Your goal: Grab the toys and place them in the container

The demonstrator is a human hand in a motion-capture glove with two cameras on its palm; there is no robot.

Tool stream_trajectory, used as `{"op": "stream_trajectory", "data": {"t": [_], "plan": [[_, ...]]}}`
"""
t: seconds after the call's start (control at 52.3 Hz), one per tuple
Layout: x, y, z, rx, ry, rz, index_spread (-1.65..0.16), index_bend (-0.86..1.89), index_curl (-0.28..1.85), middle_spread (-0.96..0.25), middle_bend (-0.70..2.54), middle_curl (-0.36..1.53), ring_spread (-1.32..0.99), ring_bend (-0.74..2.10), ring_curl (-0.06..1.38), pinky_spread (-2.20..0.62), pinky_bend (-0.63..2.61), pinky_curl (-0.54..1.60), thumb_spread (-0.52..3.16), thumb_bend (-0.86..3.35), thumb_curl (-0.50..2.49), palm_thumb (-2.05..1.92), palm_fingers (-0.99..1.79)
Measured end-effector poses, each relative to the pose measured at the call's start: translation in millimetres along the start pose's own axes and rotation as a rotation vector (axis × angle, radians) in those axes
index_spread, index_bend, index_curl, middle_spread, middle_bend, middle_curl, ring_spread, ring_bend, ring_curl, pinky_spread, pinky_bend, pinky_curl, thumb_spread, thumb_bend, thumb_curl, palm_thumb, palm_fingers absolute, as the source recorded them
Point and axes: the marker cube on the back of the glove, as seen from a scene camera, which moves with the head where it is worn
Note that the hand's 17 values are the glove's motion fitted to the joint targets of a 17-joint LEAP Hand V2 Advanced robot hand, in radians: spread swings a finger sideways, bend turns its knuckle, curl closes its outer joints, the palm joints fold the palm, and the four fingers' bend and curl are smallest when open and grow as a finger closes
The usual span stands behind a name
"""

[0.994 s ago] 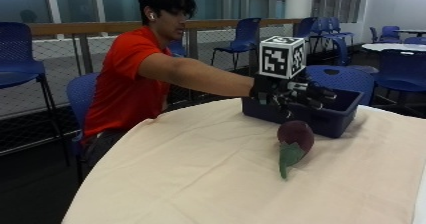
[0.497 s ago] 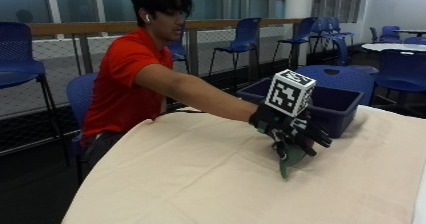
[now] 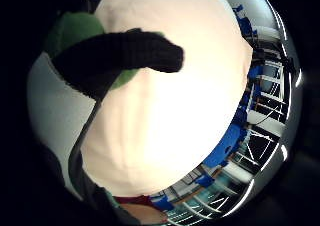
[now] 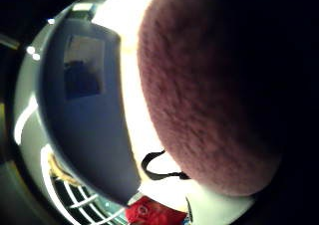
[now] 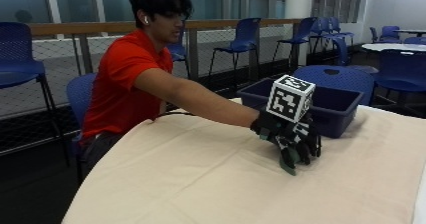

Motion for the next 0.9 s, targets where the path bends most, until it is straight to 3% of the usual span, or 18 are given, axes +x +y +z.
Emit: {"op": "stream_trajectory", "data": {"t": [0.268,0.516,0.899], "plan": [[-9.5,19.6,-27.1,0.109,0.020,-0.008,-0.37,0.15,0.29,-0.23,0.45,0.35,-0.33,0.95,0.42,-0.19,1.13,0.30,1.38,0.22,0.43,0.48,0.59],[-17.6,57.8,-112.6,0.212,0.010,-0.011,-0.39,0.17,0.30,-0.36,0.51,0.42,-0.46,0.96,0.43,-0.38,1.17,0.35,1.09,0.20,0.57,0.63,0.80],[-147.7,103.0,-178.2,0.253,-0.024,-0.208,-0.41,0.17,0.34,-0.44,0.52,0.50,-0.52,0.96,0.46,-0.42,1.14,0.38,0.80,0.12,0.72,0.69,0.82]]}}
